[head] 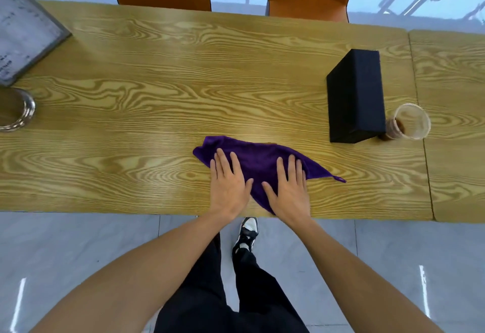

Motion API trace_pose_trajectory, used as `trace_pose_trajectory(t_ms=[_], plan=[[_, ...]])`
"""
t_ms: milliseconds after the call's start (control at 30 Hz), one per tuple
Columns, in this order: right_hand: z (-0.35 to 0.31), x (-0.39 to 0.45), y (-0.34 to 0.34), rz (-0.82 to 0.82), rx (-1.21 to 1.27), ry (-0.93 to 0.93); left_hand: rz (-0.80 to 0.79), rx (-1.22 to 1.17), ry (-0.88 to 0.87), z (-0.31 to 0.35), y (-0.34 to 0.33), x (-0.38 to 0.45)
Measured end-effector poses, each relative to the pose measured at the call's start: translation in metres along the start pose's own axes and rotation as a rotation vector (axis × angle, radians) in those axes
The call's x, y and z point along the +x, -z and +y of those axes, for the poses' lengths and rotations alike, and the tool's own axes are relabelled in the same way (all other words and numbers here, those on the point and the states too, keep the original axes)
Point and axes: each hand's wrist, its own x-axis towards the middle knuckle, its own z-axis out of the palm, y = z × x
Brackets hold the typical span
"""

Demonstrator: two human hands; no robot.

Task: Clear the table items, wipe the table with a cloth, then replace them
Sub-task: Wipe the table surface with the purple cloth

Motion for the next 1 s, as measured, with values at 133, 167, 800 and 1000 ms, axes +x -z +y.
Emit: trace_pose_trajectory(t_ms=[133, 167, 800, 1000], plan=[[-0.012, 0.037, 0.01, -0.032, 0.001, 0.05, -0.041, 0.0, -0.02, -0.014, 0.014, 0.033], [-0.016, 0.047, 0.012, -0.035, 0.0, 0.069, -0.04, -0.002, -0.025, -0.019, 0.018, 0.04], [-0.166, 0.199, 0.028, -0.067, -0.093, 0.314, 0.074, 0.063, 0.151, -0.161, 0.085, 0.136], [-0.156, 0.205, 0.031, 0.005, -0.128, 0.316, 0.039, -0.001, -0.014, -0.165, 0.084, 0.154]])
